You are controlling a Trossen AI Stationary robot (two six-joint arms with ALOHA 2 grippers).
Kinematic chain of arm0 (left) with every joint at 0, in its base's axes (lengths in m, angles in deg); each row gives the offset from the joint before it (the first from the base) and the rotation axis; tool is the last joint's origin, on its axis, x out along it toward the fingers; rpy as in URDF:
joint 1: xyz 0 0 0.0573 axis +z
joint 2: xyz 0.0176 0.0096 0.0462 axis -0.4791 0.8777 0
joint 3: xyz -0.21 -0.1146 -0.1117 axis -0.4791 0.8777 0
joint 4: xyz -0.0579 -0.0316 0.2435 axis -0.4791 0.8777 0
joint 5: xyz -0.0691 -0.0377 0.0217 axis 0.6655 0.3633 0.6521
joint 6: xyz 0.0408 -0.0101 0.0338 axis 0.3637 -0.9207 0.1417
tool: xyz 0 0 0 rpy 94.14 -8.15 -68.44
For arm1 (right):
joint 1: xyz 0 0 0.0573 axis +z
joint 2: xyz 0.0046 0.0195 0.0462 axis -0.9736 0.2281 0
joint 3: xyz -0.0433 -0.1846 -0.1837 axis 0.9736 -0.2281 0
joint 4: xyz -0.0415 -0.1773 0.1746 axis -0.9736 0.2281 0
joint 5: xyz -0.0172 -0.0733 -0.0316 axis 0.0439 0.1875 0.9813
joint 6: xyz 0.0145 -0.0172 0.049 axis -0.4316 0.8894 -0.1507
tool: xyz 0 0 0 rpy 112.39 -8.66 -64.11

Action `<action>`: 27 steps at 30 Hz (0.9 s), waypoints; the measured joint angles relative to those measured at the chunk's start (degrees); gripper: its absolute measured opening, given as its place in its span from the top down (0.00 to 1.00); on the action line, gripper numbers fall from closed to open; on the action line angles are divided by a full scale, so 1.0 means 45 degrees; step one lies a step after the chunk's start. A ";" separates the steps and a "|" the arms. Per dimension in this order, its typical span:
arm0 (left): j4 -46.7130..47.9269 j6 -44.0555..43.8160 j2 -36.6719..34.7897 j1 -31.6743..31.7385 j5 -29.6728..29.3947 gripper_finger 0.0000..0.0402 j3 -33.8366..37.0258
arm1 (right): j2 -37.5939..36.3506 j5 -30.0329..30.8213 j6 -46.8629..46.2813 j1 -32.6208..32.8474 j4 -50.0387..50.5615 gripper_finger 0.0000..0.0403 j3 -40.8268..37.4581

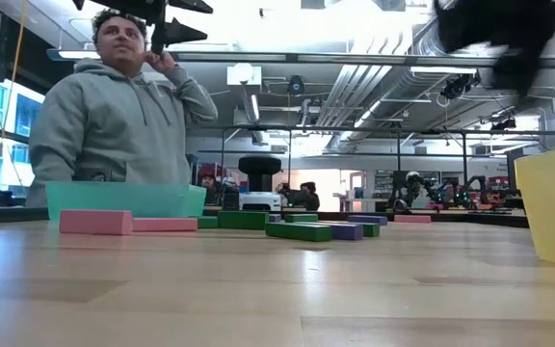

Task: Sort blocks
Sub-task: Put the blue block into the blue bin

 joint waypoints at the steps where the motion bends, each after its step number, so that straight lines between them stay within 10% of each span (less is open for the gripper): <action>1: -0.0053 -0.0002 0.0000 0.0000 0.0000 0.33 0.0000 | -0.0010 0.1209 0.0282 -0.0584 -0.0682 0.48 0.0049; 8: -0.0120 -0.0364 -0.0005 0.0000 -0.0068 0.33 0.0000 | 0.0924 0.6101 0.1354 -0.5155 -0.7924 0.48 -0.2384; 15: -0.0120 -0.1005 -0.0005 0.0000 -0.0075 0.33 0.0000 | 0.2792 0.6190 0.1862 -0.7890 -1.1940 0.44 -0.3676; 27: -0.0119 -0.1450 -0.0005 -0.0005 -0.0413 0.33 0.0000 | 0.6452 0.4940 0.2775 -0.8857 -1.1997 0.42 -0.2494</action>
